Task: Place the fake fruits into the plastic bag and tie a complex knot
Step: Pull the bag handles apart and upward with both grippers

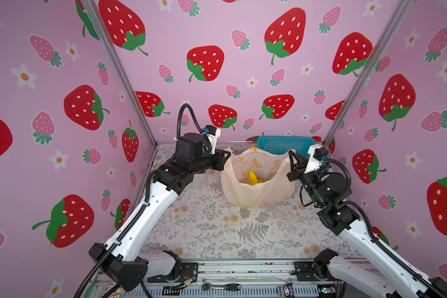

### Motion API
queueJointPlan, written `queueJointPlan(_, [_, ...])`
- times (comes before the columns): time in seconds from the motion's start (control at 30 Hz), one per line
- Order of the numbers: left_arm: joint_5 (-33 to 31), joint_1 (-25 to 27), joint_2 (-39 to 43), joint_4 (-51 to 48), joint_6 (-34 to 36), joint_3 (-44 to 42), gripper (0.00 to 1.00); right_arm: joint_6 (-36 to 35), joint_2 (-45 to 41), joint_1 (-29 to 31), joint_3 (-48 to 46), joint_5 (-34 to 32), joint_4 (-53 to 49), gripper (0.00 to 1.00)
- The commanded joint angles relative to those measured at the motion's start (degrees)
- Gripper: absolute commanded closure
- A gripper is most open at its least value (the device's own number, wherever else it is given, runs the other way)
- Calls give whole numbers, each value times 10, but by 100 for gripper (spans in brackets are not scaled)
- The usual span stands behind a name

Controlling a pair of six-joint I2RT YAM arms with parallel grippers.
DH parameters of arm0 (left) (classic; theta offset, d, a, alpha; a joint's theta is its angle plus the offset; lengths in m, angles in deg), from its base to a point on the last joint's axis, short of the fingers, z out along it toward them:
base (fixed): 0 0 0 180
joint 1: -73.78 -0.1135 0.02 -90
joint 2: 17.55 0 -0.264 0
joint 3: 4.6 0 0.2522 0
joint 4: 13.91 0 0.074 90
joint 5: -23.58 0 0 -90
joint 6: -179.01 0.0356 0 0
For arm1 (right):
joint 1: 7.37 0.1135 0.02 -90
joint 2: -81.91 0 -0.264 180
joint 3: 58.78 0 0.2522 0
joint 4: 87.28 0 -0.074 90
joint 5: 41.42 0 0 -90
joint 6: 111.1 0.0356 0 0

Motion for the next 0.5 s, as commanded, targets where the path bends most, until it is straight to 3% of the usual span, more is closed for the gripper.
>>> queueJointPlan(0.0, [72,-33,20,56,-36,-23,91,-53,-6,-5,35,-58,-46,100])
queueJointPlan(0.3, [116,-40,22,66,-48,-55,93,-95,72,-12,61,-84,-64,99])
queueJointPlan(0.4, [122,-40,19,76,-60,-61,99,-102,107,-15,91,-86,-92,95])
queueJointPlan(0.47, [130,-39,14,78,-71,-61,100,-103,121,-15,116,-92,-114,86])
